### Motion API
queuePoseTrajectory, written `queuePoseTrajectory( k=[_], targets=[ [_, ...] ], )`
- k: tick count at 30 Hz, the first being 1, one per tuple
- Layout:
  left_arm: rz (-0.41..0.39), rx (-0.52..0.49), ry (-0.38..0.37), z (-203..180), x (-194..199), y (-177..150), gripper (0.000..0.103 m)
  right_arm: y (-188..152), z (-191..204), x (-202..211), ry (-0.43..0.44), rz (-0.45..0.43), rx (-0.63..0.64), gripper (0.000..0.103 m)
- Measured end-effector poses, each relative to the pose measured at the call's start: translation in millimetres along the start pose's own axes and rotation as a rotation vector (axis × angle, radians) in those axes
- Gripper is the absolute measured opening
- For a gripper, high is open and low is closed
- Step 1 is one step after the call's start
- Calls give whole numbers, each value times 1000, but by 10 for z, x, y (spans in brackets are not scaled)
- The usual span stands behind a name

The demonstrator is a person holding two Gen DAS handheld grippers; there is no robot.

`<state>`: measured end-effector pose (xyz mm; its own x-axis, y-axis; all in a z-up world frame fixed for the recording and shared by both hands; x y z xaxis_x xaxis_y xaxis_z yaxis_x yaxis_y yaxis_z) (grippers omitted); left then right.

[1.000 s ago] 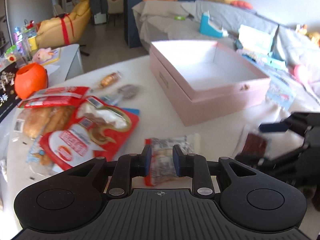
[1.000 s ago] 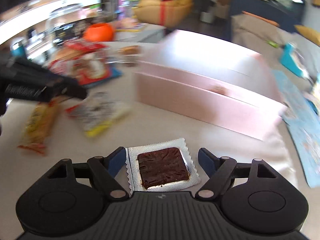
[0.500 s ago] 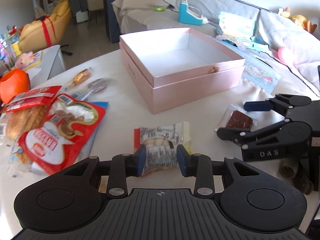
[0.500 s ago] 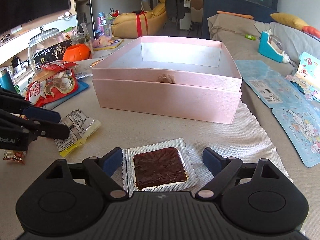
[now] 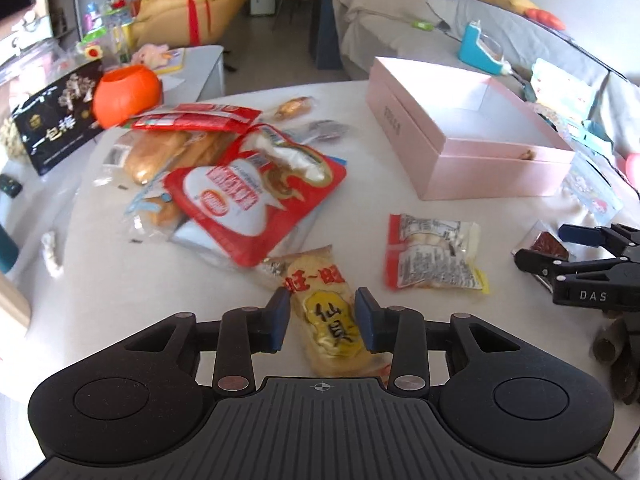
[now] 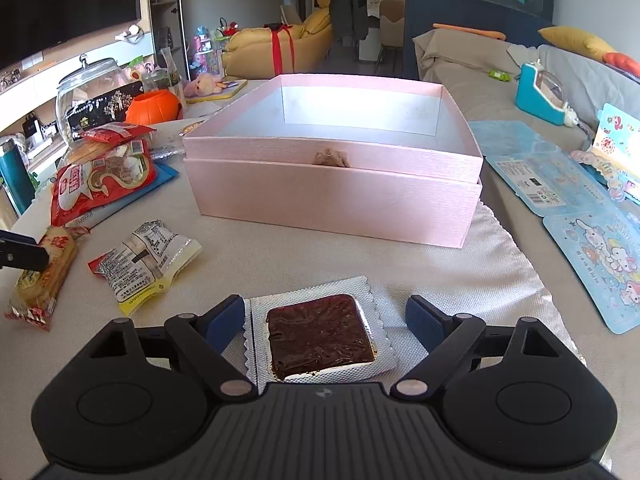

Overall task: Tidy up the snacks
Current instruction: 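Grasp the yellow rice-cracker packet with the left tool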

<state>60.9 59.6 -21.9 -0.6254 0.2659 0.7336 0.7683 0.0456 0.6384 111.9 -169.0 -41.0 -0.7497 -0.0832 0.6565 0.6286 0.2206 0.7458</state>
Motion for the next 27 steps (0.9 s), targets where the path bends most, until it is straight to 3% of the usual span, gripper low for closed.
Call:
queuePoseTrajectory(
  k=[5, 9, 12, 18, 21, 25, 27],
  targets=[
    [36, -47, -44, -229, -253, -59, 44, -16, 13, 21, 18, 6, 18, 91],
    [19, -115, -62, -382, -270, -142, 45, -50, -9, 74, 44, 14, 1, 91],
    [-4, -91, -102, -372, -235, -164, 44, -76, 28, 89, 4, 22, 9, 91],
    [-41, -41, -105, -271, -214, -152, 42, -70, 78, 108, -56, 80, -27, 91],
    [-36, -42, -98, -286, -225, -133, 42, -76, 141, 159, -8, 101, -34, 91],
    [-35, -48, -95, -300, -220, -151, 42, -33, 265, 239, 117, 134, -67, 90],
    [-34, -53, -97, -302, -217, -160, 42, 17, 231, 249, 111, 118, -95, 88]
  ],
)
Point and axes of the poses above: each gripper's, at about its wrist camera, not at the fingertips, and x roughly against the way its jaws point, z to its left, y to its top, the point moved 8 cm from there along -x, roughly the way its jaws point, and after that the axes turned 13 degrees about -y, right-handed, at the moved point
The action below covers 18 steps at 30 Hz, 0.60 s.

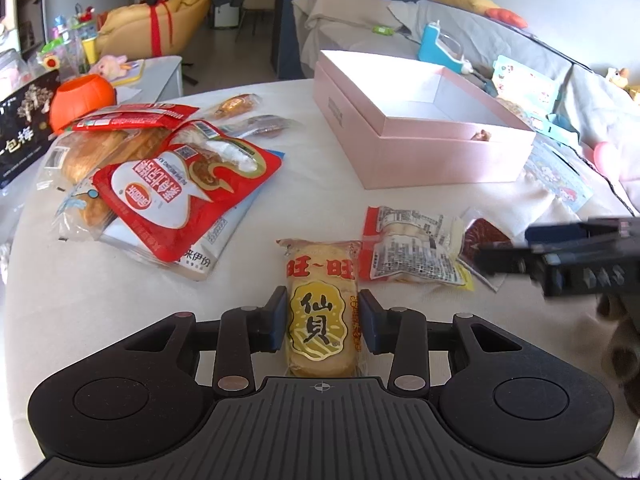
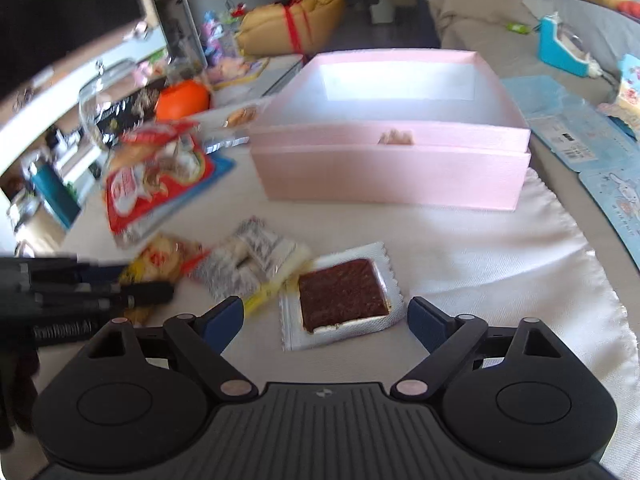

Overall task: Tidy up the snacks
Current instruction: 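Carry the brownie into the pink box with the right tool while the left tool drops the rice cracker in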

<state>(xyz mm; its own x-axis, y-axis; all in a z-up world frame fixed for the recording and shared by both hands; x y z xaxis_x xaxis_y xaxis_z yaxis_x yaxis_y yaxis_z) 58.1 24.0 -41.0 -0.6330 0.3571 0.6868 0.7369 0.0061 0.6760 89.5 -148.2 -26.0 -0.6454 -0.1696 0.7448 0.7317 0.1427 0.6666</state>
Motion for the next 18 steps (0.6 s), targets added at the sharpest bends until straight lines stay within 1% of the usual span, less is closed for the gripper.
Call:
queuePoseTrajectory(
  k=[2, 3, 5, 7, 9, 10, 11, 12, 13, 16, 17, 18],
  targets=[
    [-2, 0, -1, 0, 3, -5, 42, 35, -69, -38, -62, -18, -4, 88],
    [-2, 1, 0, -1, 2, -5, 42, 35, -105, -78, -87, -11, -7, 88],
    [-4, -1, 1, -4, -5, -5, 43, 13, -129, -139, -92, 10, -17, 89],
    [-3, -6, 3, -2, -8, 2, 43, 13, -77, -137, -95, 3, 3, 89],
    [1, -14, 3, -2, -7, 2, 43, 17, 9, -136, -76, 0, 26, 88],
    [4, -19, 0, 3, -6, 0, 43, 16, 52, -139, -78, -4, 43, 85],
    [6, -25, -4, 4, -4, -1, 43, 13, 89, -143, -93, -11, 69, 76],
    [11, -31, -9, 6, 0, -5, 43, 10, 113, -141, -118, -19, 104, 76],
    [15, -35, -13, 4, 1, -8, 43, 11, 127, -127, -125, -27, 132, 74],
    [26, -63, -17, -15, 11, -30, 43, 28, 62, -50, -124, -36, 147, 65],
    [26, -68, -15, -24, 17, -38, 42, 40, 17, -24, -130, -38, 145, 58],
    [23, -68, -13, -35, 25, -45, 41, 53, -43, -8, -147, -35, 139, 44]
  ],
)
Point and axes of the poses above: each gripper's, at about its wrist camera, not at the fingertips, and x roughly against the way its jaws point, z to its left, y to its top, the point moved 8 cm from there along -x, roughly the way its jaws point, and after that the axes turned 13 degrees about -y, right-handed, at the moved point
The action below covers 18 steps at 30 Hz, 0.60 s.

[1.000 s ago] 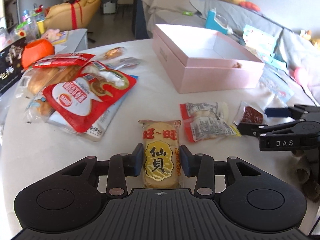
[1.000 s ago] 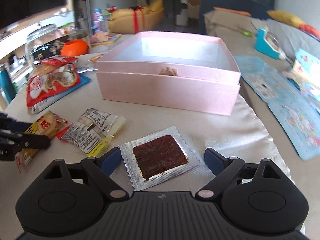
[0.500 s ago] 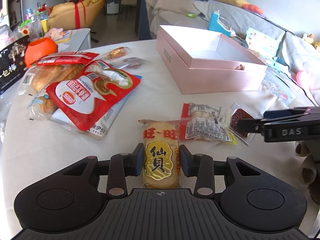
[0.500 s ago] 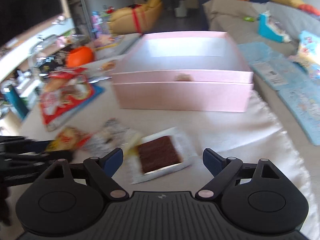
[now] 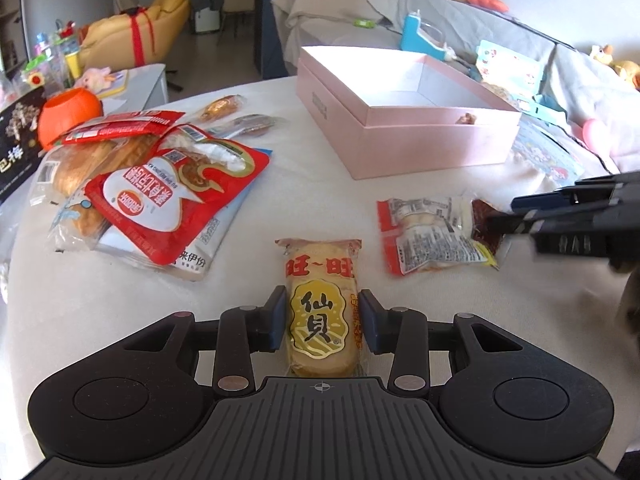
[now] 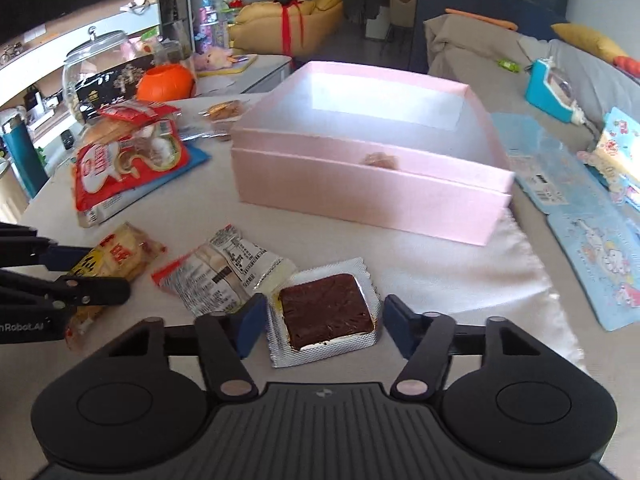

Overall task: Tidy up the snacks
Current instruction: 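Carry the brownie into the pink box with the right tool while the left tool drops the rice cracker in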

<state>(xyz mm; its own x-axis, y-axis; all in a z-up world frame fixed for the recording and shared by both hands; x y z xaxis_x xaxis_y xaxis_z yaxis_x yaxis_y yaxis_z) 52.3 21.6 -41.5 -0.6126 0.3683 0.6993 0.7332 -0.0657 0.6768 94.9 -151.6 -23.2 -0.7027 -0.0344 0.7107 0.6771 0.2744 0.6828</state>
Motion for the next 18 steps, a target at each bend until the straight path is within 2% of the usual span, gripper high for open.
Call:
queuePoseTrajectory(
  k=[1, 3, 6, 9, 11, 18],
  targets=[
    [-2, 0, -3, -15, 5, -7, 41, 6, -66, -3, -9, 11, -6, 29],
    [-7, -15, -22, -65, 7, -21, 41, 27, -200, -13, 4, 37, -38, 25],
    [-4, -31, -6, -99, -4, -34, 40, 20, -348, -23, 40, 48, -72, 25],
    [3, -17, 1, -92, -13, -22, 41, -36, -438, 15, 50, 21, -72, 26],
    [1, -6, 0, -81, -13, -20, 41, -84, -475, 31, 64, 14, -71, 32],
    [-11, 5, -7, -73, -10, -29, 41, -179, -375, 42, 136, 6, -82, 34]
  ],
)
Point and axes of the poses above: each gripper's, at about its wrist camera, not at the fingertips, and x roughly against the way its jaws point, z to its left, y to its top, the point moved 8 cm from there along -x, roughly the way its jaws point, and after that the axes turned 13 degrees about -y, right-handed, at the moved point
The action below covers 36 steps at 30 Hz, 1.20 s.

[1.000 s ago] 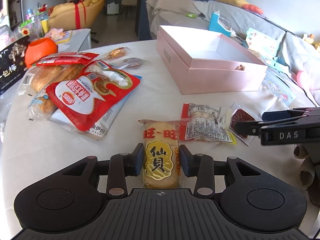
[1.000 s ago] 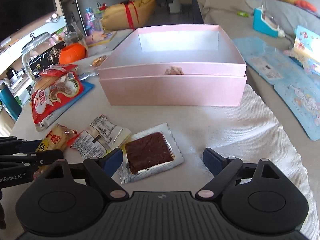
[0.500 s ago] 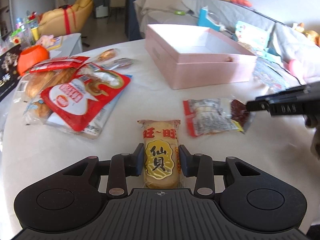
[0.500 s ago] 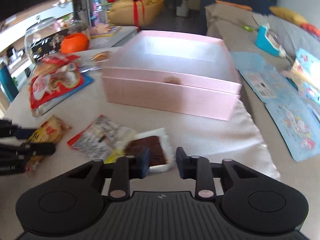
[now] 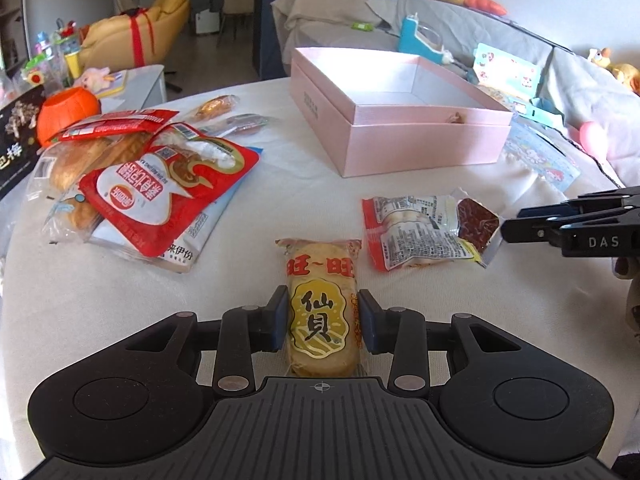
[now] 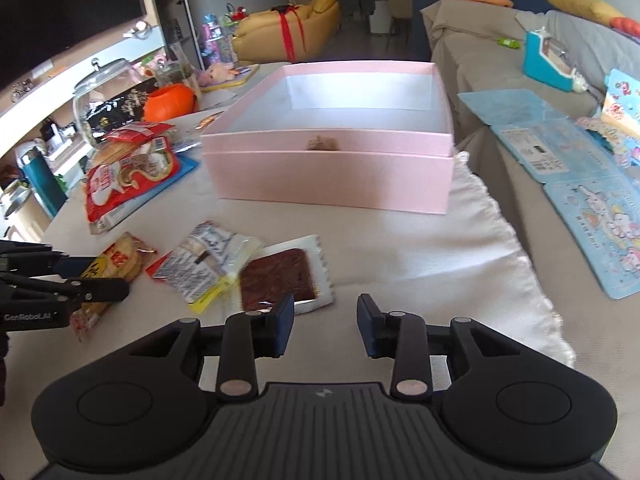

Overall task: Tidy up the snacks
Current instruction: 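Carry the brownie into the pink box with the right tool while the left tool drops the rice cracker in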

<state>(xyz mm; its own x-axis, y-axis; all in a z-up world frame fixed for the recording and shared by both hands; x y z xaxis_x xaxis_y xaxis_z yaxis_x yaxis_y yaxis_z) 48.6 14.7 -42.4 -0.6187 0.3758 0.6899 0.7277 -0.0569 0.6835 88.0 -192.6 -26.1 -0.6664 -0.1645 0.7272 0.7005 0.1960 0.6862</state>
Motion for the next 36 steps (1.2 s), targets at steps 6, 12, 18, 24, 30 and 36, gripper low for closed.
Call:
queuePoseTrajectory(
  k=[6, 12, 18, 24, 30, 36],
  targets=[
    [-15, 0, -7, 1, 12, -18, 41, 114, 280, -43, 45, -48, 49, 53],
    [-31, 3, -16, 2, 29, -36, 42, 155, 446, -227, -19, -50, 139, 55],
    [-40, 12, -3, -5, 19, -28, 42, 52, 517, -65, -20, -52, 249, 51],
    [-27, 3, 4, -21, 6, -22, 42, 139, 468, -176, -16, -20, 157, 49],
    [-34, 25, -11, 7, 21, -29, 43, 128, 371, -102, -80, -5, 169, 47],
    [-44, 10, -52, -64, 80, -13, 40, 147, -107, 40, -157, -4, 88, 47]
  ],
)
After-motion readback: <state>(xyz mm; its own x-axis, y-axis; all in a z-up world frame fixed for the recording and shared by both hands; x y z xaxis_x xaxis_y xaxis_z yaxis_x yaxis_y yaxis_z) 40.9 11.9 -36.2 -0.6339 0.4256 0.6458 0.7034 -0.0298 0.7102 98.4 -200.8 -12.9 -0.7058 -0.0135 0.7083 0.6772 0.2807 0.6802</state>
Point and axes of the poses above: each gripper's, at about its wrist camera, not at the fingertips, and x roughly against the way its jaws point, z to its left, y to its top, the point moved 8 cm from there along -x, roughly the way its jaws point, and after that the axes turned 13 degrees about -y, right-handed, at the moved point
